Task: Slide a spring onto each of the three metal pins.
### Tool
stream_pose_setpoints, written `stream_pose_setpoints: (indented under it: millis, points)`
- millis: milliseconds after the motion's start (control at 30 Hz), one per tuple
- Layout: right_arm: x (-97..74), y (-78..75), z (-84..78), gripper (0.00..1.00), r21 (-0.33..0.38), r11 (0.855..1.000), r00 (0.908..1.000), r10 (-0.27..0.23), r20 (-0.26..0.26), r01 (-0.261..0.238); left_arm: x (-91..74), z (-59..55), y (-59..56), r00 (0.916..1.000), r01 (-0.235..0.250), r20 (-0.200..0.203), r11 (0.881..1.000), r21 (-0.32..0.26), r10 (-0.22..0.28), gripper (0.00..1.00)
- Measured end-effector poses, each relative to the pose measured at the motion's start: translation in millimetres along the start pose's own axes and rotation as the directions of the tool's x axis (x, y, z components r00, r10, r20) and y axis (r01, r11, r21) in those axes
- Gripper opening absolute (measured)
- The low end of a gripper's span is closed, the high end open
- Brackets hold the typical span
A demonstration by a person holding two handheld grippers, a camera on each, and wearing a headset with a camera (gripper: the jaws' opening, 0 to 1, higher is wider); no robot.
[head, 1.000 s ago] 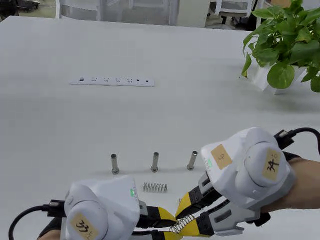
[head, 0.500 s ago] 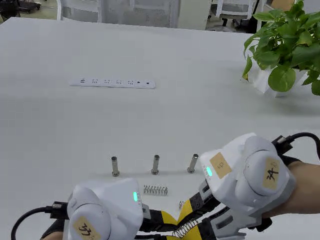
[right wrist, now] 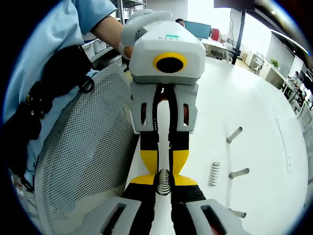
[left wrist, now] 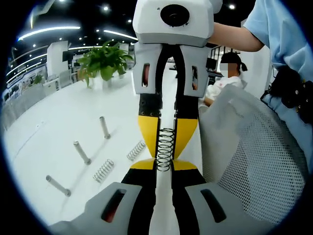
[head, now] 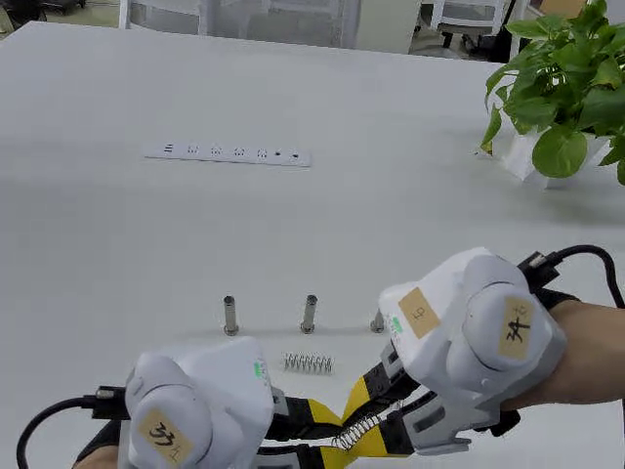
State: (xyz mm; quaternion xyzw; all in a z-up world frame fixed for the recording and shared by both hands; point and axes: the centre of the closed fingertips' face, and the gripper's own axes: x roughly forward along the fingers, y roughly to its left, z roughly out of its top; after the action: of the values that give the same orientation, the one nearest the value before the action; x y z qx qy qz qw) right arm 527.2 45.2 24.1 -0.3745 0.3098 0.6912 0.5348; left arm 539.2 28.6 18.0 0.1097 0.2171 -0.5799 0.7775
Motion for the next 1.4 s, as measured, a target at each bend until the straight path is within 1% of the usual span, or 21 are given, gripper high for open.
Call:
stream_pose_setpoints:
  millis: [67,133,200,267,333,367,500,567,667,700,767,833,933,1033,1067,1100,1133,1200,1267,1300,1400]
  points:
    - [-0.6,-2.9,2.6,0.07,0.001,1.0,1.0,-0.002,0.003,0.002,-2.3,-2.0,3.0,0.9999,-0.017,0.002,1.0,-0.012,0.017,0.08]
    - [-1.7,-5.4,5.2,0.07,0.003,1.0,1.0,-0.004,0.008,0.004,-5.2,-6.0,8.2,0.9988,-0.049,-0.005,0.999,-0.017,0.048,0.11]
    - [-1.6,-8.2,6.3,0.07,-0.002,1.0,0.9999,-0.013,0.008,0.013,-9.5,-11.1,15.0,0.9966,-0.082,-0.008,0.996,-0.037,0.082,0.17]
    - [-1.6,-9.8,7.0,0.07,-0.001,1.0,0.9999,-0.015,0.008,0.015,-13.4,-14.2,18.3,0.9954,-0.095,-0.006,0.994,-0.055,0.095,0.22]
    - [-1.5,-11.1,7.2,0.07,-0.002,1.0,0.9998,-0.019,0.007,0.019,-19.5,-17.8,24.9,0.9919,-0.127,-0.003,0.99,-0.06,0.127,0.27]
    - [-1.6,-11.6,6.9,0.07,-0.004,1.0,0.9998,-0.02,0.005,0.02,-23.3,-20.2,28.8,0.9891,-0.147,-0.006,0.986,-0.072,0.147,0.31]
    - [-2.9,-14.2,5.8,0.07,0.004,1.0,0.9996,-0.027,0.003,0.027,-34.4,-26.1,38.8,0.9813,-0.191,-0.006,0.973,-0.131,0.192,0.42]
    - [-4.3,-16.7,4.6,0.07,0.009,0.999,0.9995,-0.032,0.002,0.032,-41.2,-29.1,45.2,0.9732,-0.228,-0.001,0.963,-0.142,0.23,0.46]
    - [-6.9,-20.7,3.5,0.07,0.013,0.999,0.9991,-0.043,-0.002,0.043,-49.2,-34.3,51.1,0.9643,-0.261,-0.002,0.951,-0.163,0.265,0.54]
    - [-8.1,-22.1,2.9,0.07,0.015,0.999,0.9989,-0.047,-0.004,0.047,-52.5,-37.2,54.2,0.9581,-0.284,-0.01,0.945,-0.161,0.286,0.57]
    - [-9.3,-24.3,1.9,0.07,0.017,0.999,0.9987,-0.051,-0.008,0.051,-55.9,-41.0,57.4,0.9508,-0.309,-0.018,0.941,-0.139,0.309,0.63]
    - [-10.2,-27.8,0.5,0.07,0.018,0.998,0.9981,-0.06,-0.013,0.06,-59.3,-45.6,61.2,0.9419,-0.335,-0.03,0.93,-0.148,0.335,0.68]
    - [-11.5,-31.6,-1.0,0.07,0.02,0.998,0.9975,-0.067,-0.021,0.067,-64.5,-47.7,66.7,0.9248,-0.38,-0.032,0.914,-0.144,0.379,0.78]
    - [-13.3,-34.3,-2.6,0.07,0.017,0.997,0.997,-0.071,-0.031,0.071,-69.1,-50.3,73.9,0.9014,-0.431,-0.036,0.885,-0.176,0.431,0.95]
    - [-13.8,-34.9,-3.0,0.07,0.018,0.997,0.9969,-0.071,-0.034,0.071,-71.0,-50.3,75.7,0.8956,-0.442,-0.033,0.879,-0.181,0.444,0.99]
    - [-14.2,-35.3,-3.4,0.07,0.017,0.997,0.9969,-0.07,-0.036,0.071,-72.2,-51.0,77.8,0.89,-0.452,-0.032,0.87,-0.195,0.455,0.99]
    - [-14.8,-36.3,-4.6,0.07,0.015,0.997,0.9967,-0.07,-0.042,0.07,-73.2,-51.6,79.6,0.8871,-0.455,-0.029,0.863,-0.22,0.461,0.99]
    - [-15.7,-37.9,-5.7,0.07,0.012,0.998,0.9964,-0.069,-0.05,0.069,-75.1,-52.1,81.9,0.8829,-0.459,-0.02,0.853,-0.251,0.469,0.99]
    - [-16.4,-39.8,-6.2,0.07,0.01,0.998,0.9961,-0.069,-0.055,0.07,-76.5,-52.2,81.9,0.8793,-0.464,-0.017,0.848,-0.256,0.476,0.99]
    - [-16.8,-41.3,-6.8,0.07,0.006,0.998,0.9957,-0.069,-0.061,0.07,-78.2,-51.7,83.1,0.8714,-0.477,-0.011,0.841,-0.257,0.49,0.99]
    - [-17.8,-45.4,-7.0,0.07,-0.003,0.998,0.9949,-0.07,-0.072,0.07,-80.3,-52.1,83.5,0.8639,-0.486,-0.006,0.831,-0.27,0.504,0.99]
